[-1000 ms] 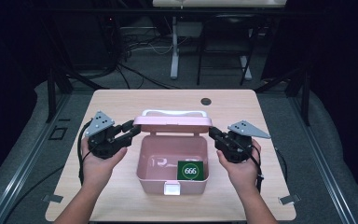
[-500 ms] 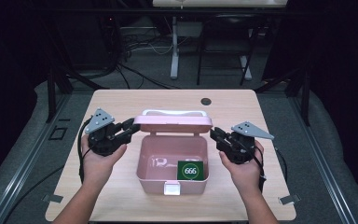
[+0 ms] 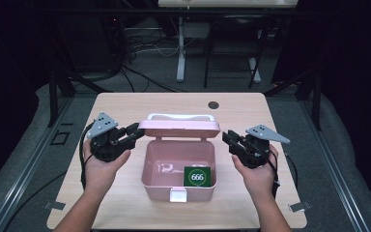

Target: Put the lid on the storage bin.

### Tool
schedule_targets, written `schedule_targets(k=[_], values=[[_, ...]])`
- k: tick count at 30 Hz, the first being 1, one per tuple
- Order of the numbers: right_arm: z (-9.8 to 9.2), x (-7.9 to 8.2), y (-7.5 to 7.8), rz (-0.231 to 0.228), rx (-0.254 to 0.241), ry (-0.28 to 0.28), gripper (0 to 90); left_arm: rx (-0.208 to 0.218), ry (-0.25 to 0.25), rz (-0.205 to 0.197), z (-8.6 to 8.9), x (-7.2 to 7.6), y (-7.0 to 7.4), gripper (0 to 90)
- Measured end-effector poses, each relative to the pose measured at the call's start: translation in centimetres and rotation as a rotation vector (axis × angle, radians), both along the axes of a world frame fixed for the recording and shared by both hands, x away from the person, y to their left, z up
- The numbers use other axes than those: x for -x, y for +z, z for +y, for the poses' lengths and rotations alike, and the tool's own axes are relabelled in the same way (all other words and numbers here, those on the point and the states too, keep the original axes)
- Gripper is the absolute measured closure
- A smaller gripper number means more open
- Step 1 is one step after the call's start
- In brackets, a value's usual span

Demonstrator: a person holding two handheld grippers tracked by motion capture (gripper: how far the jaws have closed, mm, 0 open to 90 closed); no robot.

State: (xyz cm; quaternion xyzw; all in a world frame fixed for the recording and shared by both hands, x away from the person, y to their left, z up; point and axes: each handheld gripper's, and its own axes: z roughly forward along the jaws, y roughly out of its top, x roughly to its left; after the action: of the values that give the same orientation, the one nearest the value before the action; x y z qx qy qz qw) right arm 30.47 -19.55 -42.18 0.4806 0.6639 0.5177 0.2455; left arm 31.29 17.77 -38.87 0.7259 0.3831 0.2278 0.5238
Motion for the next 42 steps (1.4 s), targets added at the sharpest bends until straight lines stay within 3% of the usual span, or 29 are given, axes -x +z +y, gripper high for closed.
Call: schedule_targets(k=[11,17,34,42], values=[[-0.1,-0.1,-0.1,-0.006,-0.002,-0.007,70.1,0.005,-0.004,0.001,0.1,0.3,0.0,70.3],[-0.3,-0.4,-0.2,0.002,-0.003,-0.011,60.8,0.004,-0.008,0.002,0.1,0.5,-0.1,69.1],[-0.8,-1.4,-0.9,0.002,0.06,-0.058,43.4,0.003,-0.025,0.007,0.4,1.4,-0.7,68.6],[-1.2,-1.4,-1.0,0.017,0.009,-0.06,42.3,0.007,-0.034,0.012,0.5,1.8,-1.0,68.0]])
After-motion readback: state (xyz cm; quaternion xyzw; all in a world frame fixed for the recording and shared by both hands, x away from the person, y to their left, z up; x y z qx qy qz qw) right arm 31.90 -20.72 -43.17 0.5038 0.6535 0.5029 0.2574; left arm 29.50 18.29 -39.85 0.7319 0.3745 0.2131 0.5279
